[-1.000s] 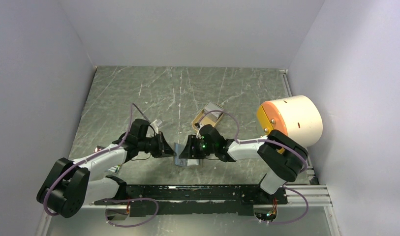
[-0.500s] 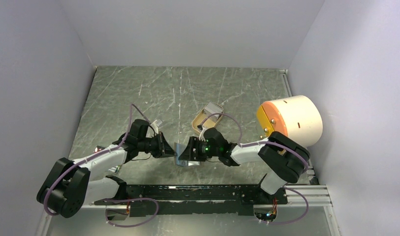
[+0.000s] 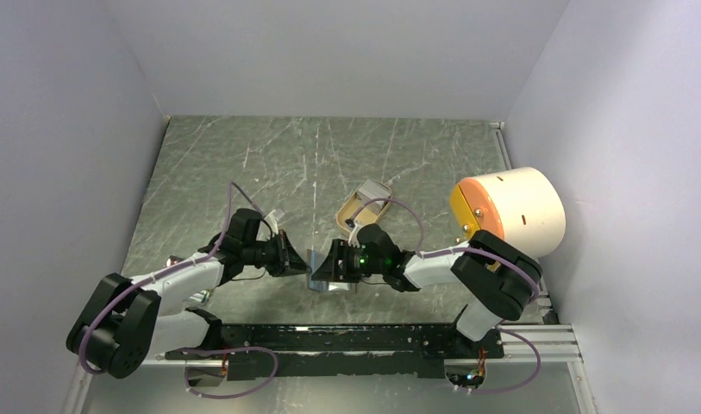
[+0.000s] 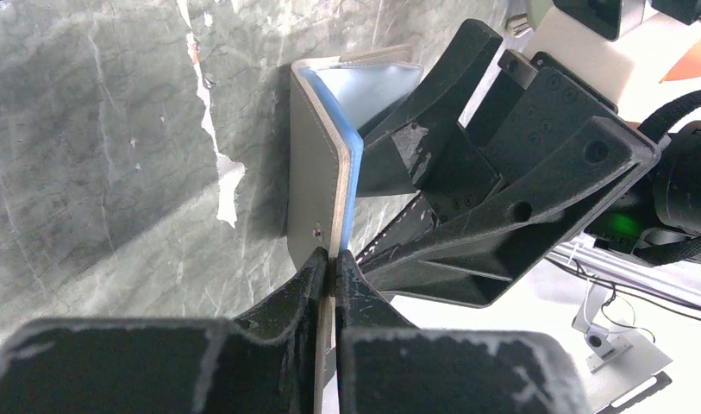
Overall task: Put the credit cards into the card holder
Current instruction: Insert the credit card into the card holder.
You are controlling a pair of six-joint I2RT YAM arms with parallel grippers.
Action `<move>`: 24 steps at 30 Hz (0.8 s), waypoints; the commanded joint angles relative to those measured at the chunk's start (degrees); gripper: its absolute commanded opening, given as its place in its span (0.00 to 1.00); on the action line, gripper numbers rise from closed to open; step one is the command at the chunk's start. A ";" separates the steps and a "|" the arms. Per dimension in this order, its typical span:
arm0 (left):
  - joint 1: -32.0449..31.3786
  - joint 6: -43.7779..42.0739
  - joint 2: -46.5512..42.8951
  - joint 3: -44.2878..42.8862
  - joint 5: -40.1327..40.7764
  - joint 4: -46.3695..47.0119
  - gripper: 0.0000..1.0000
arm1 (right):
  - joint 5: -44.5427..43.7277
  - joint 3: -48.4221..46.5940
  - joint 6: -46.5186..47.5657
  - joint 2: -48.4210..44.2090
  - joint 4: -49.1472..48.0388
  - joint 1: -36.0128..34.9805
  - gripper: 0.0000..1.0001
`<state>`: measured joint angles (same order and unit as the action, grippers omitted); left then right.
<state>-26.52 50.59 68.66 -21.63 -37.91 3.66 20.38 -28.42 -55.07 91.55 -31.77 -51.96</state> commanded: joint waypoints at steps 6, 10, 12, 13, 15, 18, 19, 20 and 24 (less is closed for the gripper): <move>-0.46 -1.25 -0.90 -1.50 2.27 -3.34 0.09 | -1.72 0.39 1.17 -1.68 0.50 -0.20 0.62; -0.46 -1.28 -1.59 -1.62 2.64 -3.83 0.09 | -2.93 -0.34 2.30 -2.07 3.80 -0.21 0.68; -0.42 -1.43 -1.60 -1.69 2.81 -4.04 0.09 | -3.31 -0.37 2.41 -2.48 4.42 -0.19 0.69; -0.40 -1.50 -1.60 -1.74 2.89 -4.15 0.09 | -3.44 -0.41 2.61 -2.67 4.78 -0.16 0.69; -0.39 -1.54 -1.39 -1.81 2.69 -4.08 0.09 | -4.08 -0.68 2.89 -3.06 5.71 -0.16 0.69; -0.44 -1.55 -1.25 -1.69 2.64 -3.82 0.09 | -4.95 -0.75 3.40 -3.90 6.77 -0.19 0.67; -0.46 -1.55 -1.21 -1.63 2.59 -3.83 0.09 | -5.21 -0.80 3.54 -4.17 7.21 -0.22 0.67; -0.46 -1.54 -1.18 -1.60 2.57 -3.76 0.09 | -5.52 -0.83 3.69 -4.36 7.59 -0.16 0.66; -0.46 -1.63 -1.25 -1.74 2.60 -3.95 0.09 | -6.62 -1.09 4.36 -5.08 9.71 -0.23 0.66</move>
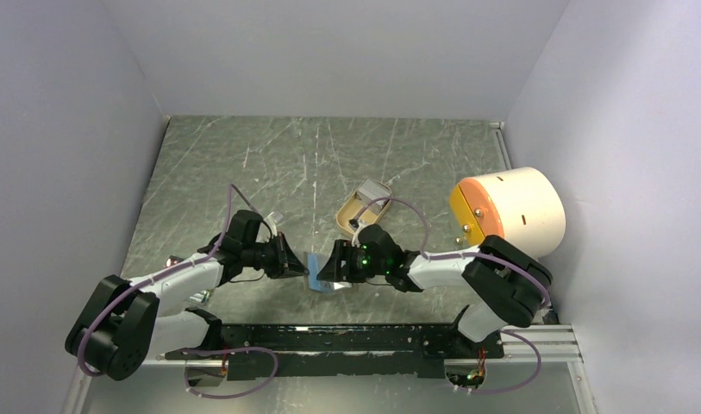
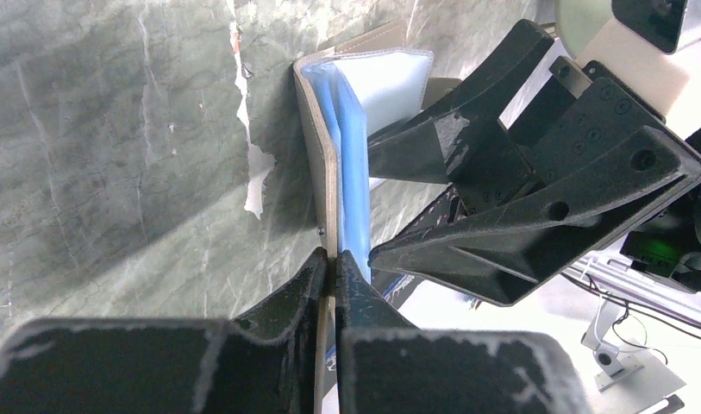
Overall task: Put the credit cards into the card holder
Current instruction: Insert the credit card into the card holder.
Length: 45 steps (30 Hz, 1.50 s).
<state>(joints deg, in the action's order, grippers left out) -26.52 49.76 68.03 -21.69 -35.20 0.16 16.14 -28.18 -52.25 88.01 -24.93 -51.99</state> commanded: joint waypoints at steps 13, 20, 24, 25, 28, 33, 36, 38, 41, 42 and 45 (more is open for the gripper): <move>-0.45 -0.80 -0.96 -1.68 0.03 -0.69 0.09 | -2.35 -0.83 1.09 -2.62 2.12 -0.14 0.67; -0.45 -0.98 -0.90 -1.81 0.27 -0.98 0.09 | -4.47 -0.75 2.11 -5.40 5.48 -0.16 0.65; -0.46 -0.98 -0.72 -1.65 0.37 -0.87 0.09 | -5.00 -0.44 2.24 -6.04 6.74 -0.19 0.65; -0.44 -0.98 -0.71 -1.60 0.32 -0.90 0.09 | -5.18 -0.24 2.27 -6.21 6.86 -0.15 0.65; -0.40 -1.07 -0.51 -1.69 0.34 -0.99 0.09 | -5.93 0.07 2.55 -6.86 7.51 -0.16 0.64; -0.45 -1.00 -0.69 -1.72 0.30 -0.80 0.09 | -5.33 -0.61 2.52 -6.89 6.77 -0.28 0.65; -0.46 -0.89 -0.79 -1.74 -0.02 -0.57 0.09 | -5.99 -2.63 2.40 -6.41 7.61 -1.33 0.67; -0.43 -0.89 -0.79 -1.71 0.03 -0.62 0.09 | -5.76 -3.52 1.82 -5.68 7.64 -1.45 0.66; -0.46 -0.65 -1.20 -1.76 -0.13 -0.56 0.09 | -4.57 -4.18 1.14 -4.05 6.16 -1.60 0.64; -0.46 -0.52 -1.37 -1.77 -0.25 -0.45 0.09 | -3.93 -4.11 0.98 -3.38 5.15 -1.65 0.64; -0.46 -0.35 -1.67 -2.09 -0.46 -0.67 0.09 | -1.91 -4.09 0.46 -1.04 2.66 -1.71 0.69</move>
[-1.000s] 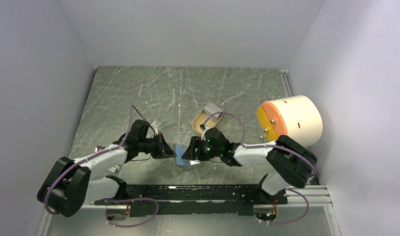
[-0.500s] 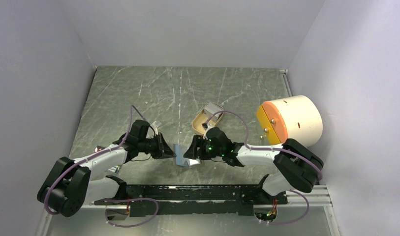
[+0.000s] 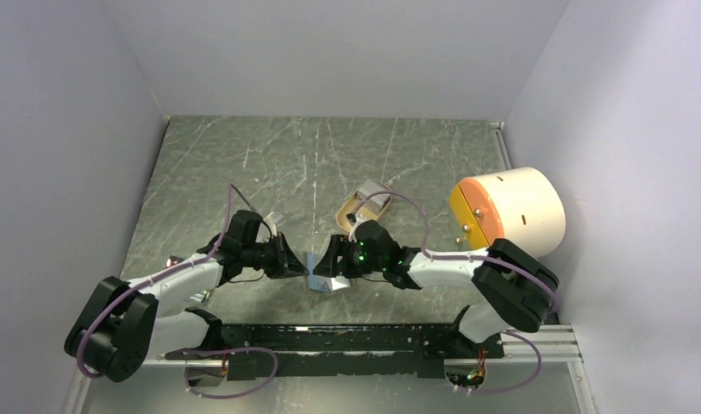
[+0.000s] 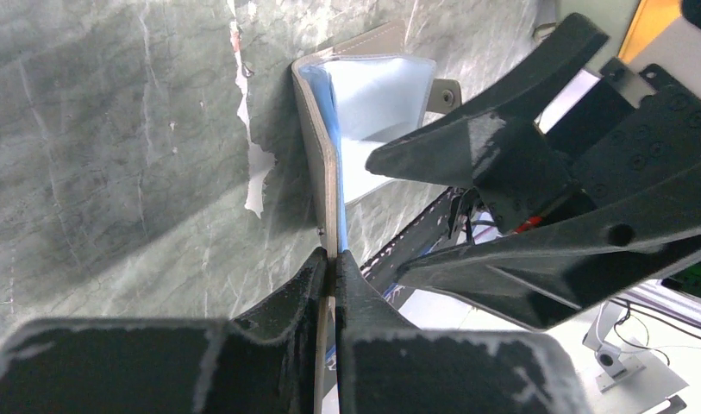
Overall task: Put the credit cards into the card holder
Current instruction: Insert the credit card into the card holder.
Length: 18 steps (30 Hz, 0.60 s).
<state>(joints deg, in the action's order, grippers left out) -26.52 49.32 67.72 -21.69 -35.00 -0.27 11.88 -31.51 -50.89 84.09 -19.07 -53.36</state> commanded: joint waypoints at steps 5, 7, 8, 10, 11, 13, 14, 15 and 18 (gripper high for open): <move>-0.46 0.02 -2.70 -3.52 -0.30 -1.98 0.09 | 1.45 -0.63 -0.60 3.21 -3.39 -0.36 0.75; -0.46 0.43 -3.42 -3.42 -0.18 -1.50 0.09 | 1.87 -0.15 -1.25 3.74 -5.20 -0.35 0.76; -0.46 0.57 -3.55 -3.15 -0.09 -1.29 0.09 | 2.75 0.06 -1.79 4.37 -6.44 -0.39 0.77; -0.46 0.75 -3.24 -2.62 -0.09 -0.83 0.09 | 3.60 0.58 -2.74 5.56 -8.32 -0.38 0.77; -0.44 0.86 -2.95 -2.34 -0.33 -0.54 0.09 | 3.59 0.92 -3.05 6.15 -8.93 -0.32 0.76; -0.45 1.08 -2.36 -1.85 -0.86 0.27 0.09 | 3.71 1.52 -3.16 6.64 -9.54 -0.41 0.74; -0.46 1.12 -2.19 -1.83 -1.08 0.50 0.09 | 3.90 1.53 -3.03 6.79 -9.71 -0.36 0.73; -0.46 1.13 -2.00 -1.89 -1.21 0.69 0.09 | 4.13 1.46 -2.86 6.94 -9.95 -0.34 0.72; -0.41 0.81 -1.29 -2.58 -1.34 0.83 0.09 | 4.72 0.89 -2.61 7.62 -10.25 -0.35 0.72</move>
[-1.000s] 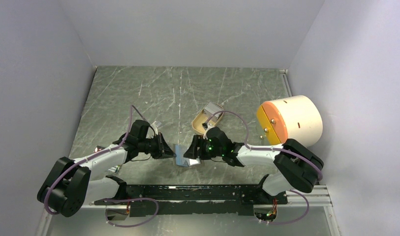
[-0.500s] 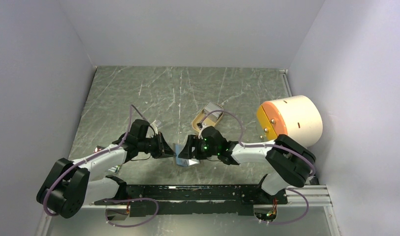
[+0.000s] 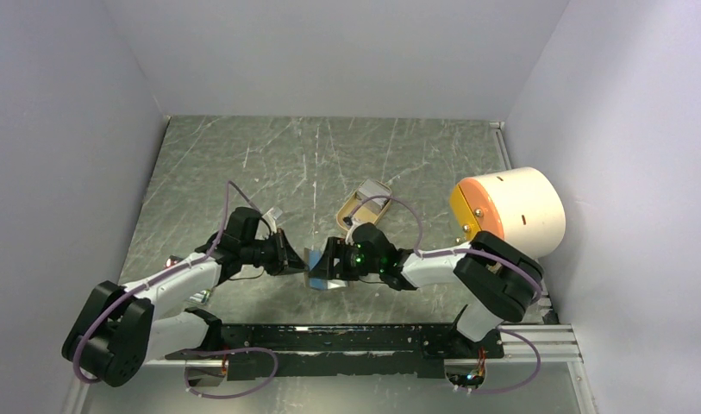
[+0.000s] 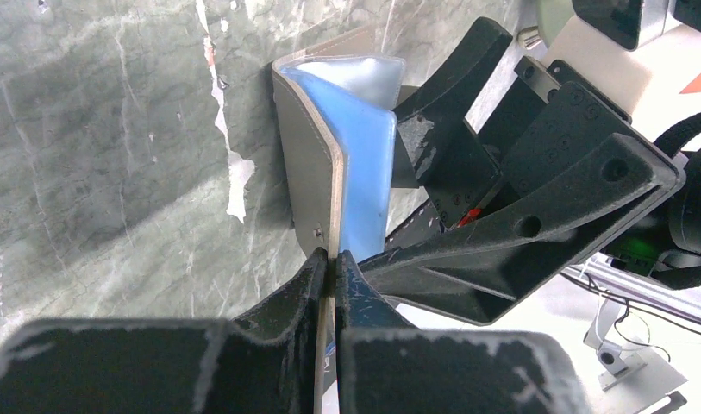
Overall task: Put the credit cards into the card holder
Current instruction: Insert the credit card into the card holder.
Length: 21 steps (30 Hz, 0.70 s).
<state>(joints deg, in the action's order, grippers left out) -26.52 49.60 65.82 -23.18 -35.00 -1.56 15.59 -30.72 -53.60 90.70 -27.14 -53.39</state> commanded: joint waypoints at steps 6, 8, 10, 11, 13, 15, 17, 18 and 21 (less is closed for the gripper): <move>-0.46 0.41 1.24 -0.78 -1.15 2.15 0.09 | -0.09 1.01 0.43 -0.67 -0.83 -0.23 0.71; -0.45 0.34 1.24 -0.71 -0.96 2.01 0.09 | -0.84 1.10 0.81 -1.46 0.27 -0.27 0.70; -0.46 0.24 1.39 -0.73 -0.86 1.92 0.09 | -1.82 1.06 1.37 -2.15 1.72 -0.25 0.70; -0.44 0.16 1.49 -0.74 -0.83 1.78 0.09 | -2.41 0.96 1.72 -2.57 2.78 -0.24 0.70; -0.44 0.06 1.54 -0.90 -0.72 1.64 0.09 | -3.10 0.95 2.15 -3.71 3.82 -0.28 0.73; -0.46 -0.03 1.50 -0.85 -0.59 1.56 0.09 | -3.56 0.88 2.58 -4.73 4.60 -0.21 0.74; -0.45 -0.12 1.68 -0.89 -0.50 1.50 0.09 | -3.90 0.69 2.86 -5.66 5.32 -0.23 0.74; -0.41 -0.12 1.68 -0.92 -0.49 1.40 0.09 | -4.16 0.51 3.03 -6.04 5.86 -0.25 0.74; -0.46 -0.12 1.60 -1.06 -0.51 1.29 0.09 | -4.85 0.18 3.36 -7.14 6.82 -0.27 0.72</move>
<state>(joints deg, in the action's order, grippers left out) -26.52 49.56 67.40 -23.20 -35.03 -1.52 12.62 -30.30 -51.62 85.49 -22.50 -53.39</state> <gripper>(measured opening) 0.097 0.731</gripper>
